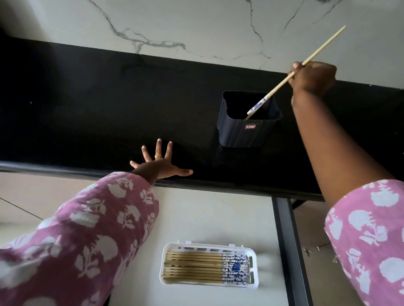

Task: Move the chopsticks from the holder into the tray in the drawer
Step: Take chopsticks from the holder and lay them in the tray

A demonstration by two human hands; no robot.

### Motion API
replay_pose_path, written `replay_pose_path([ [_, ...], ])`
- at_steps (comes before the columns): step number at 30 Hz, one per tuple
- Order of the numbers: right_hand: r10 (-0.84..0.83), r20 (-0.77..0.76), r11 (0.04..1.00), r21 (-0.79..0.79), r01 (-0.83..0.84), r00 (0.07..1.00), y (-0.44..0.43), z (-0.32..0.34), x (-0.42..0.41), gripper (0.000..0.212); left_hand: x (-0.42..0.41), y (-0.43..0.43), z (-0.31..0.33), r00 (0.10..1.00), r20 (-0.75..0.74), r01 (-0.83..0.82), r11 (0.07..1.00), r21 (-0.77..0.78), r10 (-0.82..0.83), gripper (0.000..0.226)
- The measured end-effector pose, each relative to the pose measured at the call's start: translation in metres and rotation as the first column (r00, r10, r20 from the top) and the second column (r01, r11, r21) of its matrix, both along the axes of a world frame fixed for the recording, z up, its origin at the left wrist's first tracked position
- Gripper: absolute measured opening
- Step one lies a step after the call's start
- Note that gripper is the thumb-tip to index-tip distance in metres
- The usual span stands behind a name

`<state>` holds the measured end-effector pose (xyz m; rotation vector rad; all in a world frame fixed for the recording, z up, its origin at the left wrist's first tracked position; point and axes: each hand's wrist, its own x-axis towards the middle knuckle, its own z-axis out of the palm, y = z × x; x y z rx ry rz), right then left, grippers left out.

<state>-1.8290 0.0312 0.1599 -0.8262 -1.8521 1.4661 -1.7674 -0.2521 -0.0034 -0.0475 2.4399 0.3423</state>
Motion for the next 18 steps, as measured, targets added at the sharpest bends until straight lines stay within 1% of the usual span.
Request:
replay_pose_path([
  [1, 0.031, -0.035, 0.999, -0.029, -0.032, 0.999, 0.0, 0.005, 0.007, 0.032, 0.0, 0.0, -0.001, 1.0, -0.001, 0.0, 1.0, 0.0, 0.0, 0.113],
  [4, 0.153, -0.119, 0.977, -0.132, -0.168, 0.981, -0.009, 0.015, 0.033, 0.027, 0.0, -0.001, -0.002, 1.0, -0.001, 0.01, 1.0, -0.003, -0.01, 0.114],
  [8, 0.331, -0.134, 0.915, -0.198, -0.353, 0.934, -0.027, 0.0, 0.068, 0.027, 0.003, -0.003, -0.003, 1.0, -0.008, 0.008, 1.0, -0.006, -0.008, 0.113],
  [11, 0.388, -0.092, 0.896, -0.194, -0.399, 0.917, -0.039, -0.025, 0.086, 0.021, 0.003, -0.004, -0.004, 1.0, -0.008, 0.006, 1.0, -0.004, -0.006, 0.114],
  [13, 0.413, -0.042, 0.886, -0.212, -0.412, 0.91, -0.048, -0.046, 0.096, 0.009, 0.003, -0.004, -0.005, 1.0, -0.009, 0.001, 1.0, -0.001, -0.001, 0.114],
  [14, 0.427, -0.016, 0.882, -0.215, -0.42, 0.904, -0.053, -0.056, 0.1, 0.008, 0.003, -0.004, -0.005, 1.0, -0.013, -0.001, 1.0, -0.002, 0.001, 0.114],
  [16, 0.468, 0.047, 0.867, -0.216, -0.448, 0.883, -0.063, -0.076, 0.11, 0.021, 0.004, -0.004, -0.007, 1.0, -0.019, -0.003, 1.0, -0.004, 0.003, 0.114],
  [18, 0.547, 0.132, 0.831, -0.202, -0.518, 0.827, -0.075, -0.096, 0.12, 0.024, 0.005, -0.005, -0.007, 1.0, -0.02, 0.0, 1.0, -0.008, 0.0, 0.113],
])
